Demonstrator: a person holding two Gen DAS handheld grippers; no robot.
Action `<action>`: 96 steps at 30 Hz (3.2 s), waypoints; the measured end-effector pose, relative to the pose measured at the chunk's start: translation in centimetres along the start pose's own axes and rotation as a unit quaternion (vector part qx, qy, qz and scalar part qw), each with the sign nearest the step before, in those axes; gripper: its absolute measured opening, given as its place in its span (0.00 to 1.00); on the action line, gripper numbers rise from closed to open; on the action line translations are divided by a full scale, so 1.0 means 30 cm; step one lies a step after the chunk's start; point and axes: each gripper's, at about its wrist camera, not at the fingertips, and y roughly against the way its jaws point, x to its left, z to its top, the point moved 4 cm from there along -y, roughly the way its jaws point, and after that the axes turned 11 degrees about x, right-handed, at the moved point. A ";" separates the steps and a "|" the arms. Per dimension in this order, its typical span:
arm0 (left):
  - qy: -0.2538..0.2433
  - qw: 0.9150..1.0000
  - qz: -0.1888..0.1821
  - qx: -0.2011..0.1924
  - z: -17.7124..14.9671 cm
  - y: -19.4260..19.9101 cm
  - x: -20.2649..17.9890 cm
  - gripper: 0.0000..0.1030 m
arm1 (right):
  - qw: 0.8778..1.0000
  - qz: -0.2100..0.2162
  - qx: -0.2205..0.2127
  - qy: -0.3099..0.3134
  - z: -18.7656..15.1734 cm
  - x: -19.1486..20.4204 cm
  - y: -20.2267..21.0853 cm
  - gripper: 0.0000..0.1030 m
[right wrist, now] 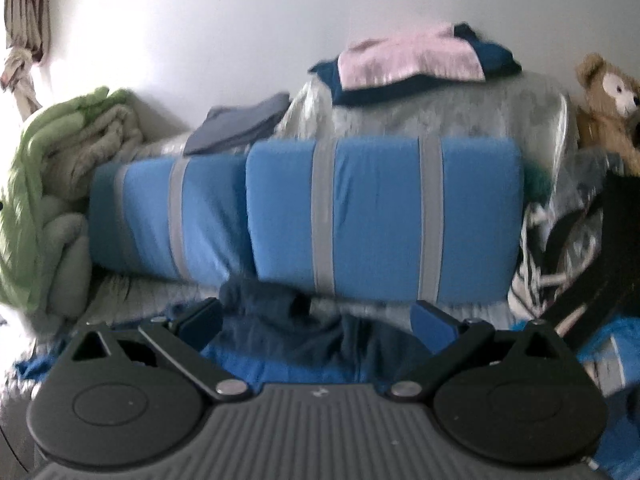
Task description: Fold clothes
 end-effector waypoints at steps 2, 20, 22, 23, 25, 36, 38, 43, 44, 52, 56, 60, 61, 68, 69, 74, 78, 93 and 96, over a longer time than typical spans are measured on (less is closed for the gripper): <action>0.010 1.000 0.000 -0.012 0.046 -0.025 0.026 1.00 | 1.000 0.002 -0.010 -0.001 0.071 0.005 -0.020 1.00; 0.047 0.996 -0.020 0.073 -0.204 -0.744 0.171 1.00 | 0.994 0.055 0.025 -0.087 -0.048 0.059 -0.651 1.00; 0.059 0.994 -0.031 0.089 -0.245 -0.830 0.175 1.00 | 0.993 0.051 0.034 -0.099 -0.094 0.066 -0.716 1.00; 0.066 0.992 -0.037 0.096 -0.266 -0.872 0.177 1.00 | 0.992 0.050 0.039 -0.108 -0.119 0.069 -0.746 1.00; 0.078 0.990 -0.045 0.108 -0.295 -0.953 0.172 1.00 | 0.990 0.051 0.046 -0.126 -0.170 0.074 -0.800 1.00; -0.014 0.989 -0.089 0.114 -0.300 -1.278 -0.089 1.00 | 0.989 0.042 0.041 -0.137 -0.347 0.088 -0.957 1.00; -0.060 0.987 -0.090 0.118 -0.295 -1.335 -0.152 1.00 | 0.991 0.040 0.047 -0.119 -0.346 0.103 -0.955 1.00; -0.113 0.978 -0.077 0.160 -0.318 -1.477 -0.253 0.99 | 0.991 0.052 0.061 -0.107 -0.358 0.117 -0.960 1.00; -0.107 0.975 -0.082 0.178 -0.331 -1.501 -0.254 0.99 | 0.990 0.051 0.065 -0.110 -0.360 0.114 -0.966 1.00; -0.071 0.963 -0.102 0.241 -0.479 -1.462 -0.250 0.13 | 0.986 0.050 0.078 -0.140 -0.371 0.072 -0.974 1.00; -0.007 0.971 -0.090 0.223 -0.533 -1.332 -0.238 0.09 | 0.987 0.039 0.078 -0.135 -0.372 0.061 -0.976 1.00; 0.044 0.973 -0.084 0.210 -0.634 -1.210 -0.162 0.08 | 0.992 0.021 0.066 -0.105 -0.370 0.082 -0.966 1.00; 0.053 0.973 -0.087 0.208 -0.658 -1.190 -0.147 0.08 | 0.994 0.013 0.060 -0.094 -0.369 0.089 -0.963 1.00; 0.077 0.969 -0.102 0.209 -0.748 -1.145 -0.095 0.08 | 0.999 0.004 0.023 -0.046 -0.345 0.108 -0.942 1.00; 0.074 0.969 -0.103 0.211 -0.749 -1.148 -0.098 0.08 | 0.998 0.020 0.023 -0.059 -0.339 0.096 -0.941 1.00; 0.042 0.972 -0.103 0.209 -0.738 -1.156 -0.129 0.08 | 0.995 0.062 -0.002 -0.079 -0.297 0.071 -0.921 0.99; 0.045 0.972 -0.135 0.189 -0.736 -1.136 -0.118 0.08 | 0.990 -0.005 -0.048 0.132 -0.296 0.169 -0.900 0.98; -0.004 0.970 -0.182 0.160 -0.694 -1.093 -0.139 0.07 | 0.879 -0.023 0.028 0.475 -0.418 0.424 -1.106 0.74; -0.031 0.969 -0.186 0.157 -0.695 -1.083 -0.156 0.07 | 0.886 -0.006 0.041 0.462 -0.409 0.428 -1.130 0.73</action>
